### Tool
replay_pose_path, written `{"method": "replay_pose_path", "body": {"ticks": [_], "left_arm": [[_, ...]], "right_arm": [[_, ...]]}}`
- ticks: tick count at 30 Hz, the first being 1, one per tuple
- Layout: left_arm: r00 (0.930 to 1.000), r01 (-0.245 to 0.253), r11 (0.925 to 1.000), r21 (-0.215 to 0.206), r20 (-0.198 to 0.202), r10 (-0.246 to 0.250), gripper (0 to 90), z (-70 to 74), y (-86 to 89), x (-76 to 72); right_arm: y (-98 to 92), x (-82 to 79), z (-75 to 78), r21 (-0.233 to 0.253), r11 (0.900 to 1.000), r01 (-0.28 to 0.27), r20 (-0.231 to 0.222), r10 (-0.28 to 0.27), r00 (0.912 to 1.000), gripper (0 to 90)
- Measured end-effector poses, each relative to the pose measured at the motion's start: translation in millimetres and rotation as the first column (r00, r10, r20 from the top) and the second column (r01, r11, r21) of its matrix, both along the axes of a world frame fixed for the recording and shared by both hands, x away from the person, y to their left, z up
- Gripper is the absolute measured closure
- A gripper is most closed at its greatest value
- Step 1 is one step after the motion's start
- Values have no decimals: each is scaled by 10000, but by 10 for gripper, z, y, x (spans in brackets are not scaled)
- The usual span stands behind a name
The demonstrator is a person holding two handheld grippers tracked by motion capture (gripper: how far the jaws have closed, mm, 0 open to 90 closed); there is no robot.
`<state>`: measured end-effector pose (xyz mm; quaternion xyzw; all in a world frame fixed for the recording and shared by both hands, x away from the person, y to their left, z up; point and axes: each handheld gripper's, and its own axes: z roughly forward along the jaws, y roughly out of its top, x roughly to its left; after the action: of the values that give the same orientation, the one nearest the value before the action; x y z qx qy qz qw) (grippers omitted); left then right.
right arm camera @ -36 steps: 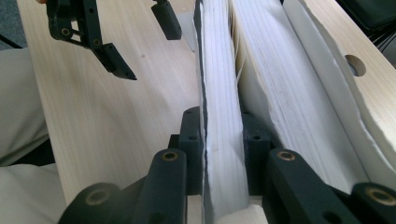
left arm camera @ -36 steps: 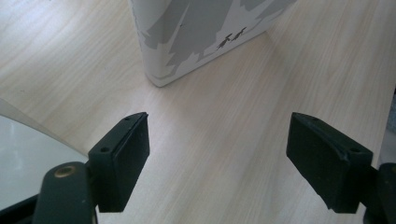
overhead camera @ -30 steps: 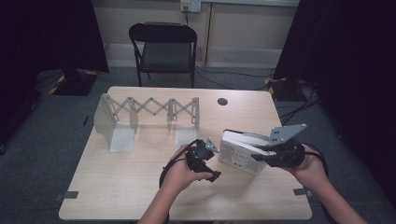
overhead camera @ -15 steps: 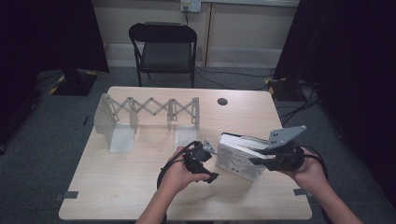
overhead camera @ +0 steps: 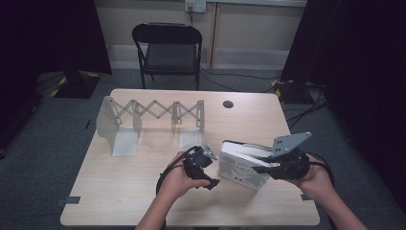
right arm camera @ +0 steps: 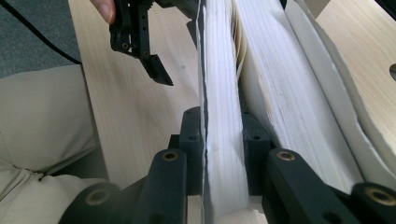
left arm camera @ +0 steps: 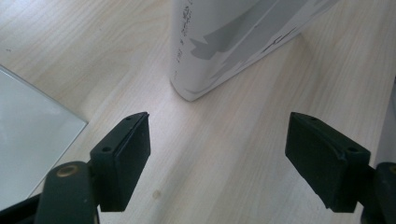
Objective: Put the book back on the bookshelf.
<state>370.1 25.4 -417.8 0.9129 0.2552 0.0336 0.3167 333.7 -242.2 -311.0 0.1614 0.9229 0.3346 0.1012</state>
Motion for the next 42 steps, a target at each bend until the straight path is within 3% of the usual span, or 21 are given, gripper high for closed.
{"method": "replay_pose_path", "body": {"ticks": [7,10,26,34,42], "left_arm": [[9997,154,9996,224,165,-157,223,58,12,-6],[9998,139,9999,97,149,-141,223,86,21,-2],[9980,567,9983,-98,302,-564,223,308,20,54],[9956,885,9960,-149,325,-880,227,429,-63,105],[9897,1194,9928,58,784,-1195,231,555,-189,151]], "right_arm": [[30,-24,-1,270,9990,-350,-270,357,9990,758],[26,-21,-3,293,9988,-386,-322,396,9987,757],[-51,117,-9,477,9988,86,-734,-51,9973,754],[-56,137,-15,450,9990,25,-736,8,9973,746],[-82,131,-34,498,9988,-17,-719,53,9974,723]]}}
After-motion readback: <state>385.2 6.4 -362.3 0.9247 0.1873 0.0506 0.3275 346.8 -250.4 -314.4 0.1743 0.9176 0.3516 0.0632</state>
